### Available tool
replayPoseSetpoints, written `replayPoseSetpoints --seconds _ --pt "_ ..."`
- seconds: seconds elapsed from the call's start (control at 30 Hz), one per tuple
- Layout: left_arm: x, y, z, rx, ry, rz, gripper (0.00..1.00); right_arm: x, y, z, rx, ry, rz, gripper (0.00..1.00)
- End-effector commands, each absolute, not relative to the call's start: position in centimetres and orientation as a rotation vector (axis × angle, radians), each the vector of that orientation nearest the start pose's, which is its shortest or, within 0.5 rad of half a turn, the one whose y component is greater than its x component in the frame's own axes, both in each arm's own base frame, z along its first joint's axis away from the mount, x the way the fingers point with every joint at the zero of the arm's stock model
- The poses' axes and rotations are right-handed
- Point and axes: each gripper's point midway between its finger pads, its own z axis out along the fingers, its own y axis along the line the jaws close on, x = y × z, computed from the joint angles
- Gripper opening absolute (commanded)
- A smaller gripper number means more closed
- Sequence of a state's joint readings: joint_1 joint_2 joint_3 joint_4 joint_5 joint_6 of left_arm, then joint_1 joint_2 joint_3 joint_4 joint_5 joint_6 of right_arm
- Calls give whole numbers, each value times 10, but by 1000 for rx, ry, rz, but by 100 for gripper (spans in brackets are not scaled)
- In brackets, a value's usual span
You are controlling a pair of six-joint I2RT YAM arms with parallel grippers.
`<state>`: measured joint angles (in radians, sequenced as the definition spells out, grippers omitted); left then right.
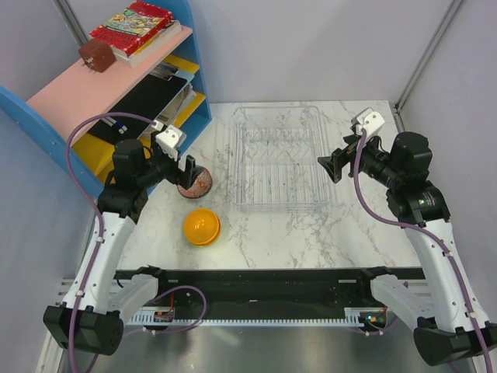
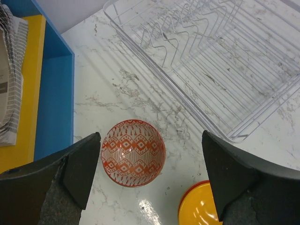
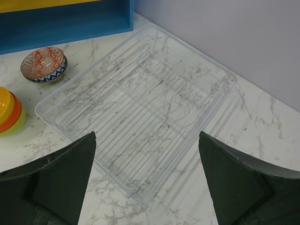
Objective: Load the bowls into the dish rack
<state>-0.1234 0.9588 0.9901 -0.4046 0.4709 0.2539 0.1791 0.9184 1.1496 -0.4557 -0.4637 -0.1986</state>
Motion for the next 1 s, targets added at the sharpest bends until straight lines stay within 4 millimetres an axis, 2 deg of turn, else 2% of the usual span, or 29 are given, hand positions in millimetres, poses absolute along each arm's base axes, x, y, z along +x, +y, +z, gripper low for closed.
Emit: replayPoseSetpoints --seconds 0.0,0.13,0.2,0.27,0.33,0.37,0.4,0.47,0.5,0.53,0.6,0.97 --pt "330 -97 265 779 1725 -202 95 289 124 354 -660 1619 388 98" --pt "363 -82 241 945 1731 -18 95 290 127 347 -680 1629 400 98" --pt "381 -78 225 1004 1765 19 92 290 129 345 -698 1626 405 98" --pt "397 -76 212 1081 1771 60 81 291 129 343 -701 1630 404 98" --pt "407 -76 206 1136 1764 66 80 291 128 343 -701 1629 402 98" --pt "413 -77 211 1153 1751 71 80 291 128 343 -703 1630 403 98" --pt "419 -78 200 1188 1767 59 80 290 128 342 -705 1632 404 98" --pt "427 -78 201 1249 1756 68 81 291 129 342 -708 1632 405 98" --pt "432 -78 192 1298 1759 74 81 291 129 340 -709 1636 405 97" --pt "438 -78 196 1313 1751 84 82 291 129 340 -711 1638 406 98" --pt "439 -76 182 1381 1777 69 82 292 128 339 -713 1637 400 98" --pt "432 -76 149 1605 1795 17 80 293 127 336 -718 1648 395 98"
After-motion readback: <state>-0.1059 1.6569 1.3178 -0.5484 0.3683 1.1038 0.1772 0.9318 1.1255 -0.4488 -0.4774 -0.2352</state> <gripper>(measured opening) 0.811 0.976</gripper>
